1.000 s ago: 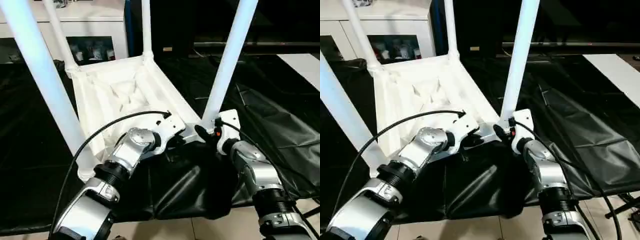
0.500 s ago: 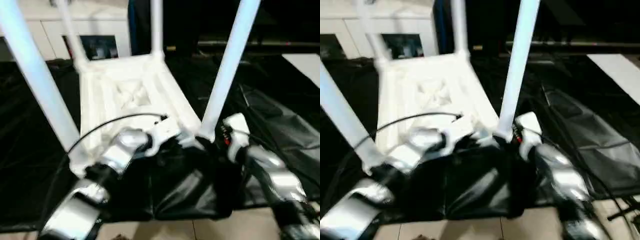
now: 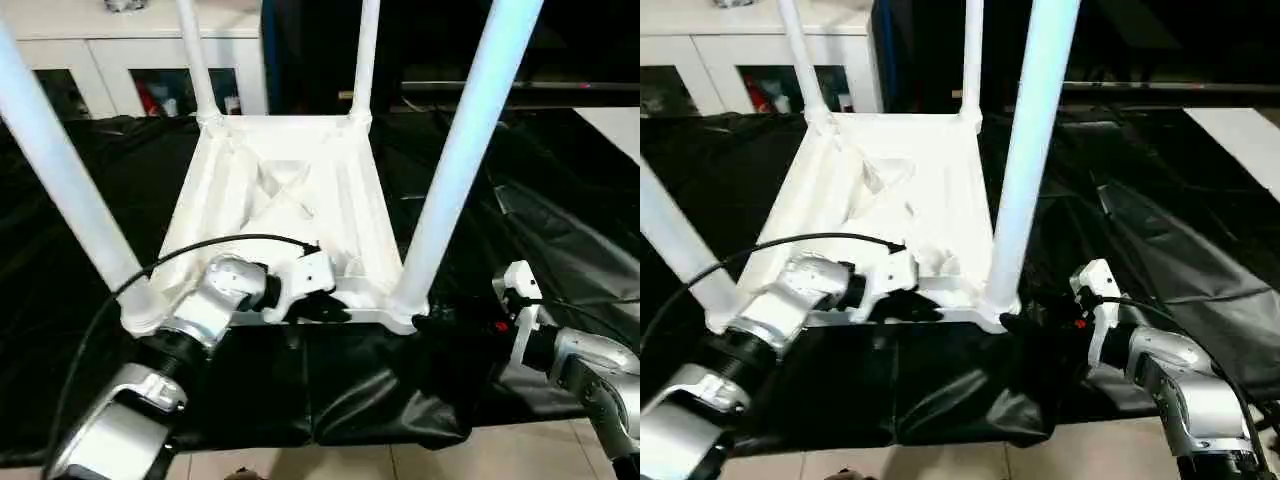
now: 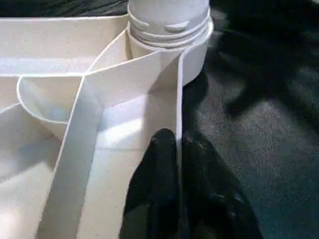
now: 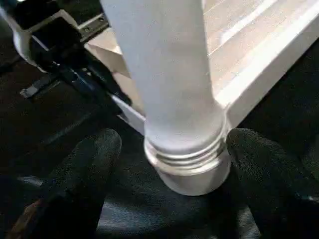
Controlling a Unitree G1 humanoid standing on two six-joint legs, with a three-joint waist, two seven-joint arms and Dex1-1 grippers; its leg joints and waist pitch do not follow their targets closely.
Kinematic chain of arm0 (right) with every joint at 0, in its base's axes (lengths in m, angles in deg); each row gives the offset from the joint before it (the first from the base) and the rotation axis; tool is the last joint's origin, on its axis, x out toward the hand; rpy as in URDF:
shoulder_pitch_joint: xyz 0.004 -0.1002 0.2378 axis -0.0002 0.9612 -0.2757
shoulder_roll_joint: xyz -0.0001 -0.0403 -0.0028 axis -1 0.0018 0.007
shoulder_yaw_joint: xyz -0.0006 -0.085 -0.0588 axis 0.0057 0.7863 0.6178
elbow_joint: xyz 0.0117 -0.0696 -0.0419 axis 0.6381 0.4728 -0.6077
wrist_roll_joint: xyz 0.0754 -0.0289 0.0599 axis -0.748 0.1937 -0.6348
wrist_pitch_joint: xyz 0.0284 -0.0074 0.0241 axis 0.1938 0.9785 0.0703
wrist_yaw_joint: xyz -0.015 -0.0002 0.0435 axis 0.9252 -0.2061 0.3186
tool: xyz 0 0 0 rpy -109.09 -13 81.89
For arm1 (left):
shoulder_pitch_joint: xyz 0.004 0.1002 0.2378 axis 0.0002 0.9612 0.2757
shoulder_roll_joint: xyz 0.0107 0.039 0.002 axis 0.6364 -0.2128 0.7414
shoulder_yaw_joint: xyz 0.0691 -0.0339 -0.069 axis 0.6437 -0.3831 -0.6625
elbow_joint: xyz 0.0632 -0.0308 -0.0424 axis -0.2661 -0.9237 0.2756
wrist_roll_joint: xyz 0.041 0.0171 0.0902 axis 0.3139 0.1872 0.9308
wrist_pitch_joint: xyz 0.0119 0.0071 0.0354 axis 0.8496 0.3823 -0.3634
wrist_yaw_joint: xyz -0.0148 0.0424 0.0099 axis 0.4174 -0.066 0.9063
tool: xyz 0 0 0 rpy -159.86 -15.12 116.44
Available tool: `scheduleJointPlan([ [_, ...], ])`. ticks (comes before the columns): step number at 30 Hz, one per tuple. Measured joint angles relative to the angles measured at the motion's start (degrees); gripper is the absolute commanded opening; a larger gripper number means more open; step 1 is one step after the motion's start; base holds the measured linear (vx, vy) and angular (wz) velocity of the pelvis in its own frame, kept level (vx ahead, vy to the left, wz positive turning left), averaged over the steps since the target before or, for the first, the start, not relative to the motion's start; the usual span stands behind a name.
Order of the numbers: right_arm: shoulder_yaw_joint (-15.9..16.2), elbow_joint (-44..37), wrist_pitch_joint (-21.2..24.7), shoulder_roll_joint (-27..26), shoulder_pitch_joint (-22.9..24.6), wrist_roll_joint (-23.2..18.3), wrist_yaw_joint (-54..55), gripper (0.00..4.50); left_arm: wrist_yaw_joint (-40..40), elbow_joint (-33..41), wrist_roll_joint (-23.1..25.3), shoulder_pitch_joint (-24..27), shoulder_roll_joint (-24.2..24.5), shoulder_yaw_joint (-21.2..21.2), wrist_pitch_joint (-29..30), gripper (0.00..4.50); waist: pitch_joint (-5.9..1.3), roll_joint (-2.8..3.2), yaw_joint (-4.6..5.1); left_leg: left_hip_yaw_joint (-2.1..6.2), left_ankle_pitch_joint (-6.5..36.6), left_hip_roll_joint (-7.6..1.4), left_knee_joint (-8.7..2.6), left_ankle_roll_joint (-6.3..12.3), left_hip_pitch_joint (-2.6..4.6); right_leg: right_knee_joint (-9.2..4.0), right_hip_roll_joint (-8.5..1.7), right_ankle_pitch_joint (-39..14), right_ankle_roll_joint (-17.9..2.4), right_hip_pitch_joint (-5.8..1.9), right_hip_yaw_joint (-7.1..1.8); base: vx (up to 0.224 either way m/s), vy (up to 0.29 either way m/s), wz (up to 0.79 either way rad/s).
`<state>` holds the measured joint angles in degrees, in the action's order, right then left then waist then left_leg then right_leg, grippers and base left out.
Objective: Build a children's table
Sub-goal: Rotate leg to tighten
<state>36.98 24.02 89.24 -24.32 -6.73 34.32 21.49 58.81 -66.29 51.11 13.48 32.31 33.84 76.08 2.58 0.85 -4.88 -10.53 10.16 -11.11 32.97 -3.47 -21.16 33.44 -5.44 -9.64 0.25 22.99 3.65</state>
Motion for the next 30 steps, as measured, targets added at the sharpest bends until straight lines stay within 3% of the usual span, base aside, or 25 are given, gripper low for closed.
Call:
scheduleJointPlan([
  [6, -0.26, 2.54, -3.17, 0.42, 3.49, 0.0, -1.41, 3.85, 2.45, 5.42, -4.65, 1.79, 0.98, -2.75, 2.62, 1.1, 0.0, 0.18, 0.04, 0.0, 0.01, -0.02, -0.01, 0.02, -0.08, -0.01, 0.02, -0.02, 0.0, 0.06, 0.02, 0.0, 0.0, 0.0],
  [10, -2.15, 1.81, -4.27, 0.8, 5.93, -0.31, -1.48, 3.85, 1.88, 13.24, -9.07, 5.59, 1.79, -6.38, 6.44, 1.44, -0.05, 0.37, 0.18, -0.02, 0.0, -0.04, 0.0, 0.01, -0.04, 0.0, 0.03, -0.01, -0.01, 0.04, 0.01, 0.0, 0.0, 0.0],
  [12, -3.77, 0.18, -4.69, 0.74, 8.54, -1.32, -1.07, 3.85, -1.6, 18.26, -11.62, 8.57, 1.46, -9.92, 7.53, 1.57, -0.04, 0.47, 0.22, -0.02, 0.01, -0.06, 0.01, 0.01, -0.01, 0.0, 0.03, -0.01, -0.01, 0.02, 0.02, 0.0, 0.0, 0.0],
  [16, -6.24, -2.07, -6.16, -1.85, 9.86, -1.57, 4.85, 3.85, -15.84, 23.03, -11.68, 11.0, -3.1, -16.71, 7.87, 1.8, -0.04, 0.5, 0.82, 0.0, 0.0, -0.05, 0.06, 0.01, -0.01, -0.03, 0.04, -0.09, 0.16, -0.02, 0.04, 0.0, 0.0, 0.0],
  [20, -8.57, -7.82, -6.01, -8.62, 5.38, 2.15, 21.38, 3.85, -32.73, 30.21, -10.36, 17.26, -10.26, -22.98, 8.54, 1.8, -0.05, 0.55, 3.2, 0.05, 0.0, -0.04, 0.06, 0.0, -0.03, -0.15, 0.07, -0.09, 0.24, 0.02, 0.06, 0.0, 0.0, 0.0],
  [24, -6.31, -18.83, -3.37, -9.02, 6.76, 2.77, 23.55, 3.85, -35.07, 34.93, -10.23, 25.38, -10.74, -23.2, 7.82, 1.8, -0.13, 0.36, 3.4, 0.53, 0.0, -0.05, -0.03, -0.01, -0.14, -0.32, 0.27, -0.05, 0.44, 0.02, 0.21, 0.0, 0.0, 0.0],
  [27, -3.59, -19.07, -3.47, -9.39, 7.56, 4.68, 23.67, 3.85, -35.2, 37.97, -11.2, 28.69, -10.92, -23.88, 8.15, 1.99, -0.12, 0.27, 2.89, 0.55, 0.01, -0.06, -0.04, -0.01, -0.37, -0.39, 0.27, -0.09, 0.51, 0.13, 0.22, 0.0, 0.0, 0.0],
  [30, -2.13, -18.74, -3.95, -9.58, 8.2, 5.61, 24.07, 3.85, -32.92, 45.02, -11.53, 35.01, -7.66, -22.09, 10.02, 2.27, -0.14, 0.34, 2.83, 0.51, 0.12, -0.03, -0.04, -0.1, -0.45, -0.43, 0.23, -0.17, 0.62, 0.16, 0.16, 0.0, 0.0, 0.0],
])
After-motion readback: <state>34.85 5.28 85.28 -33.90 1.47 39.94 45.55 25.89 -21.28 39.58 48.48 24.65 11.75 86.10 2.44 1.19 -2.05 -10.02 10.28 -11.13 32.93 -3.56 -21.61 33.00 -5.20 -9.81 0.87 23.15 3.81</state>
